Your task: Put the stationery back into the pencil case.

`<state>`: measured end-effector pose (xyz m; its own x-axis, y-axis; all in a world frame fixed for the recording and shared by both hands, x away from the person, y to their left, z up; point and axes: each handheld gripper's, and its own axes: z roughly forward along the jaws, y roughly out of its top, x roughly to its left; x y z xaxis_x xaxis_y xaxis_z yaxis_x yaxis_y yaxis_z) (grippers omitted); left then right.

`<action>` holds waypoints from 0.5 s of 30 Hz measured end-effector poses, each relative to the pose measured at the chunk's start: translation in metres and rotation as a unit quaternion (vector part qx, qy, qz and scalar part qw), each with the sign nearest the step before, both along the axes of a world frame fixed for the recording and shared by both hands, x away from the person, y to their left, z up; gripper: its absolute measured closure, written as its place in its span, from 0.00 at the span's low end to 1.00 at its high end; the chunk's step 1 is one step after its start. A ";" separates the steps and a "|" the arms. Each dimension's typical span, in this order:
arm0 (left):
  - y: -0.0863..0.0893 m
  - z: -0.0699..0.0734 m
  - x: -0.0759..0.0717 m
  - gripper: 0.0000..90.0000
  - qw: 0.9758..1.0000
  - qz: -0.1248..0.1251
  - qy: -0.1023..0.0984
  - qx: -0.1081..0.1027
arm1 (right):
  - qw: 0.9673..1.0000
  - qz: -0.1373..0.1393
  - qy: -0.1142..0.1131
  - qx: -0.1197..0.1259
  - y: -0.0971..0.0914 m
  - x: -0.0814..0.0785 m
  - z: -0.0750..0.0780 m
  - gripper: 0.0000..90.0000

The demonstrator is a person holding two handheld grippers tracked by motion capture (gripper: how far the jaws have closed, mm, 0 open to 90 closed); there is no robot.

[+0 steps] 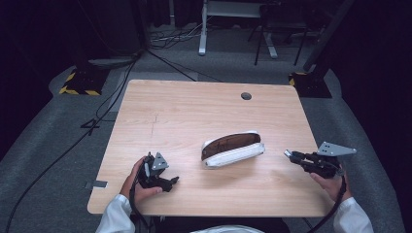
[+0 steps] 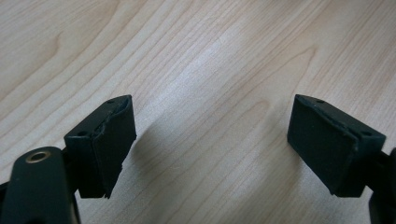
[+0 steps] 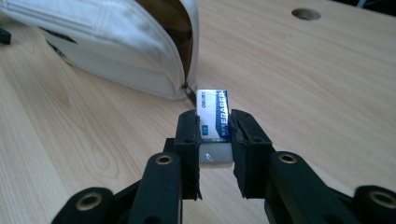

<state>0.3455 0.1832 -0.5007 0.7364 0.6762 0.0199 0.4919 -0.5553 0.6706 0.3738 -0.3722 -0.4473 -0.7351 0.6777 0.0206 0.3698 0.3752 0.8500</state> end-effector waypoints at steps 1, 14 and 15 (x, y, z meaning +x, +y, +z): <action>0.001 -0.001 0.001 0.17 1.000 0.002 0.003 -0.009 | 1.000 0.002 -0.004 -0.001 0.002 0.001 0.003 0.82; 0.003 -0.004 0.002 0.16 1.000 0.001 0.005 -0.020 | 0.996 0.071 -0.056 -0.013 0.047 0.016 0.057 0.82; 0.003 -0.003 0.002 0.16 1.000 0.000 0.005 -0.018 | 0.995 0.079 -0.057 -0.016 0.053 0.017 0.060 0.82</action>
